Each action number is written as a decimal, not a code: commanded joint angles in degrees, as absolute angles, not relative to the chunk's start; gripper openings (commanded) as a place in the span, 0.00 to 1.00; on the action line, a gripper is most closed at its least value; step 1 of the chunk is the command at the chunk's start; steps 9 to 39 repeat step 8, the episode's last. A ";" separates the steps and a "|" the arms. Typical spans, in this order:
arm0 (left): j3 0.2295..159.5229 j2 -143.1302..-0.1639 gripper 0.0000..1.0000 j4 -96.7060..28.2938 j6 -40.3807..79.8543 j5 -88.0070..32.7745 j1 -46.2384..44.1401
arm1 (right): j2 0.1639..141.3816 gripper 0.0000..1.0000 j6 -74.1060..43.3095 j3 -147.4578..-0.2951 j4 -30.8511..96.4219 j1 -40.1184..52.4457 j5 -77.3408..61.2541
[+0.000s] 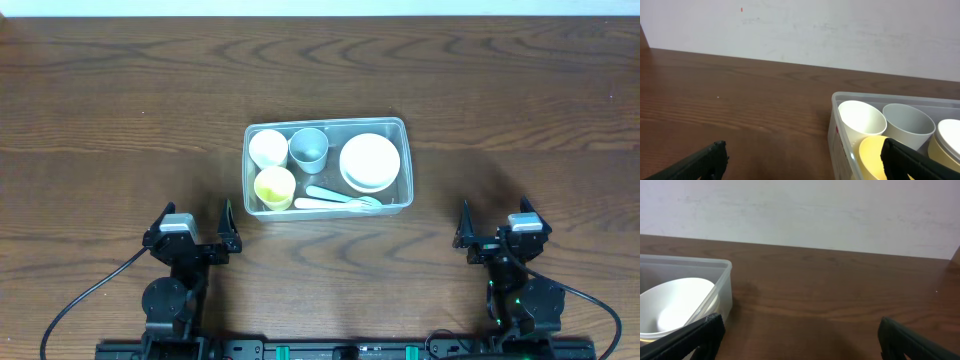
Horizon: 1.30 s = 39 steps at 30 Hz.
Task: Pack container
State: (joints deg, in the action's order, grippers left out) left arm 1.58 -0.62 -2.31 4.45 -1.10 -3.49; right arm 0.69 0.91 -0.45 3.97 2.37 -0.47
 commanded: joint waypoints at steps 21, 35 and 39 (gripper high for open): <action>0.23 -0.30 0.98 -3.99 3.90 -0.69 -3.68 | 0.38 0.99 1.78 -0.32 4.10 1.89 -0.89; 0.23 -0.30 0.98 -3.99 3.90 -0.69 -3.68 | 0.38 0.99 1.78 -0.32 4.10 1.89 -0.89; 0.23 -0.30 0.98 -3.99 3.90 -0.69 -3.68 | 0.38 0.99 1.78 -0.32 4.10 1.89 -0.89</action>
